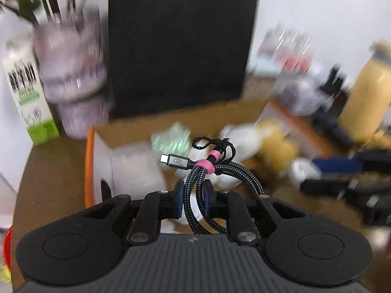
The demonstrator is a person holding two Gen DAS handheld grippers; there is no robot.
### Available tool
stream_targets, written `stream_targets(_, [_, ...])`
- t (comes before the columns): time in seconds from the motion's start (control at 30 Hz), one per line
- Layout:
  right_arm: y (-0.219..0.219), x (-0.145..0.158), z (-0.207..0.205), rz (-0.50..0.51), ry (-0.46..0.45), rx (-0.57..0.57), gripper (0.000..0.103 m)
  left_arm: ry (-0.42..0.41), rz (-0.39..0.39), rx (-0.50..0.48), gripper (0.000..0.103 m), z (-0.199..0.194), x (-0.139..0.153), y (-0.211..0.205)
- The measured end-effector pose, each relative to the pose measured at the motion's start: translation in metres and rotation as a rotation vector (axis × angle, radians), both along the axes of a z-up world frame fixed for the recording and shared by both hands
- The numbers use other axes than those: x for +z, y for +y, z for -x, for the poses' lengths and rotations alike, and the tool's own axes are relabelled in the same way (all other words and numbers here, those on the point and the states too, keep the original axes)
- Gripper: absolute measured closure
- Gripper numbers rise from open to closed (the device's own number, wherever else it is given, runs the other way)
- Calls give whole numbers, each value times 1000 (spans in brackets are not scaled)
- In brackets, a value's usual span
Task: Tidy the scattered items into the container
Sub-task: 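Carry the cable and white puck over the box with both tools, then open both tools to drop the cable and puck into the box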
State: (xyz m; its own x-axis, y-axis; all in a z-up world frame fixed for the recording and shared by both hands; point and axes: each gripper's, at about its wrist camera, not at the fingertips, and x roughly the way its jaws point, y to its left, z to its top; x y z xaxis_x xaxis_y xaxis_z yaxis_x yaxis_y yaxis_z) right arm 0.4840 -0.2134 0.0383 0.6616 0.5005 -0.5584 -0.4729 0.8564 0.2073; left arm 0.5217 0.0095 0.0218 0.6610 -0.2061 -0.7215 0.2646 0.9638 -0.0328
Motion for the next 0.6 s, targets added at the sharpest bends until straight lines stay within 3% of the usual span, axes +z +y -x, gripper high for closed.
stream_targets(0.1, [12,-15,-38,-18,94,-2,65,62,-69,20,84,-11,-31,0])
stream_targets(0.13, [18,-19,-47,-9,115,3,65,76,-65,22,79,-11,-35,2])
stream_targets(0.2, [30,-29,-60,26,151,2,65,58,-32,-3,58,-4,-35,7])
stream_targets(0.23, [36,-34,-65,52,161,9,65,50,-35,-9,55,-1,-33,8])
stream_targets(0.3, [47,-43,-73,98,182,-7,65,48,-52,-3,54,3,-31,14])
stream_targets(0.43, [60,-56,-86,161,247,-22,65,69,1,1,52,8,-23,26])
stream_targets(0.47, [60,-57,-86,176,246,-26,64,62,3,13,47,10,-18,27])
stream_targets(0.6, [51,-43,-73,161,208,-48,48,18,-4,37,42,21,4,25])
